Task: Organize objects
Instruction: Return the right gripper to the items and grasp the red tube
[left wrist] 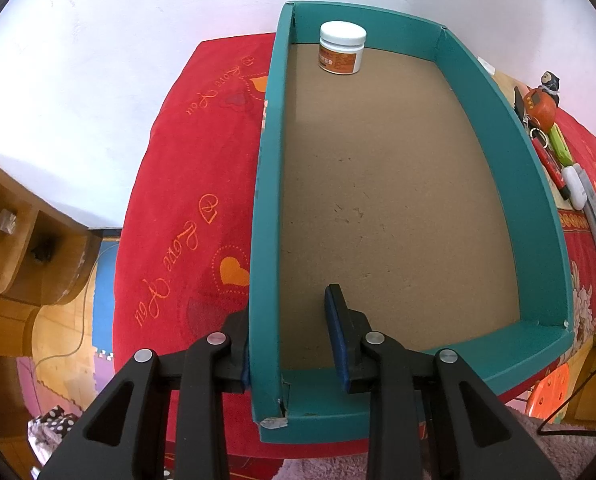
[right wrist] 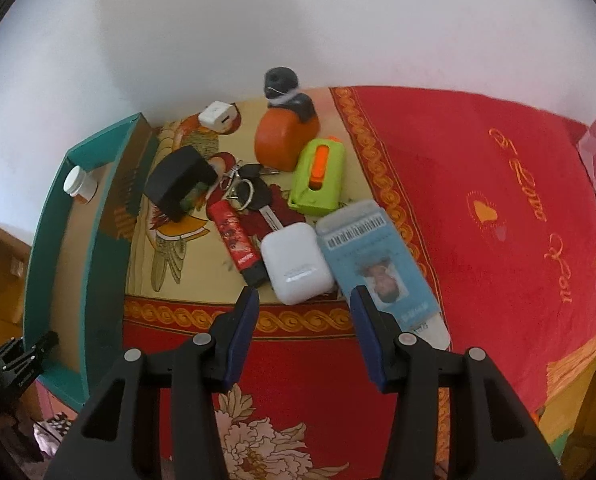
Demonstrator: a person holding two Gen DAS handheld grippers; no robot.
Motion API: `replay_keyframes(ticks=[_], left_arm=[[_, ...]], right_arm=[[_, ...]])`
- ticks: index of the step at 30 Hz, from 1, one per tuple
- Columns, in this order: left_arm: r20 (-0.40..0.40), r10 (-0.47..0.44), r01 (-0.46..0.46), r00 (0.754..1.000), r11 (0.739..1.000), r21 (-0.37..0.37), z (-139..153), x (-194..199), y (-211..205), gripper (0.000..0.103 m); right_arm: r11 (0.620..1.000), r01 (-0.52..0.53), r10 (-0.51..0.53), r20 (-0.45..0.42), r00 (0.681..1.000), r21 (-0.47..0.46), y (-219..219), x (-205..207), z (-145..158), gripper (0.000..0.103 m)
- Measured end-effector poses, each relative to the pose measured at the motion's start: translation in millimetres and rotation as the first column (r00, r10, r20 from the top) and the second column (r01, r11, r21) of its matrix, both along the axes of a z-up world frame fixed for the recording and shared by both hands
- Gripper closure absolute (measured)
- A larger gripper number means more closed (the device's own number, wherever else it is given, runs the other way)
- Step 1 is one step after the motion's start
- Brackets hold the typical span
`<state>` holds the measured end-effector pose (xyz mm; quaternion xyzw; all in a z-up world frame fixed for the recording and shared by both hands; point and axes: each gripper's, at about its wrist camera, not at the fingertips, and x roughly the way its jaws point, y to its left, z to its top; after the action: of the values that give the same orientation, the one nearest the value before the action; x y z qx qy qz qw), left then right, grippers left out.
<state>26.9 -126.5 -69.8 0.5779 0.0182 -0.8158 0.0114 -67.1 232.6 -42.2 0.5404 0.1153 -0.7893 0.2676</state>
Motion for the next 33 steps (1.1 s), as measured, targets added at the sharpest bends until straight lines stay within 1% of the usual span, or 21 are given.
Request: replay_keyframes(ticks=[3,6,9,10,12,14,16,18,21,23,25,27,28,31,32,33], left_arm=[[0.000,0.000,0.000,1.000,1.000,-0.001,0,0,0,0.073],[0.000,-0.001,0.001,1.000,1.000,-0.001,0,1,0,0.073],[0.000,-0.001,0.001,1.000,1.000,0.000,0,1,0,0.073],[0.000,-0.002,0.002,1.000,1.000,0.000,0,1,0,0.073],[0.000,-0.001,0.001,1.000,1.000,0.000,0,1,0,0.073],[0.000,-0.001,0.001,1.000,1.000,0.000,0,1,0,0.073],[0.001,0.000,0.000,1.000,1.000,-0.001,0,1,0,0.073],[0.001,0.000,0.000,1.000,1.000,-0.003,1,1,-1,0.073],[-0.002,0.002,-0.002,1.000,1.000,-0.002,1,1,-3,0.073],[-0.002,0.001,-0.001,1.000,1.000,-0.003,1,2,-3,0.073],[-0.002,0.001,-0.001,1.000,1.000,-0.002,1,1,-3,0.073],[-0.002,0.002,-0.002,1.000,1.000,-0.002,1,2,-4,0.073],[-0.002,0.001,-0.001,1.000,1.000,-0.003,1,2,-3,0.073],[-0.002,0.002,-0.002,1.000,1.000,-0.003,1,1,-3,0.073],[-0.002,0.002,-0.002,1.000,1.000,-0.003,1,1,-3,0.073],[-0.002,0.002,-0.002,1.000,1.000,-0.003,1,1,-3,0.073]], right_arm=[[1.000,-0.011,0.011,0.016,1.000,-0.014,-2,0,-3,0.055],[0.998,-0.045,0.047,0.032,0.998,-0.039,-15,0,-1,0.055],[0.994,-0.099,0.100,0.010,0.995,-0.039,-36,0,2,0.054],[0.992,-0.117,0.117,0.001,0.993,-0.042,-43,0,4,0.052],[0.985,-0.163,0.162,-0.019,0.987,-0.050,-59,2,6,0.036],[0.977,-0.210,0.208,-0.036,0.977,-0.045,-75,3,6,0.031],[0.967,-0.252,0.251,-0.042,0.967,-0.033,-90,3,1,0.031],[0.960,-0.277,0.276,-0.026,0.961,-0.030,-102,0,-4,0.031],[0.961,-0.273,0.274,0.015,0.962,-0.051,-104,-4,-12,0.031],[0.957,-0.286,0.288,0.030,0.957,-0.042,-101,-4,-17,0.031],[0.952,-0.305,0.305,0.027,0.952,0.006,-99,-5,-25,0.034],[0.947,-0.314,0.314,0.011,0.949,0.059,-97,-5,-30,0.045],[0.945,-0.318,0.319,0.007,0.948,0.071,-97,-5,-32,0.046],[0.945,-0.321,0.320,0.022,0.947,0.061,-97,-9,-36,0.049],[0.945,-0.322,0.321,0.026,0.947,0.062,-98,-9,-38,0.052],[0.945,-0.321,0.320,0.031,0.947,0.067,-98,-10,-41,0.059]])
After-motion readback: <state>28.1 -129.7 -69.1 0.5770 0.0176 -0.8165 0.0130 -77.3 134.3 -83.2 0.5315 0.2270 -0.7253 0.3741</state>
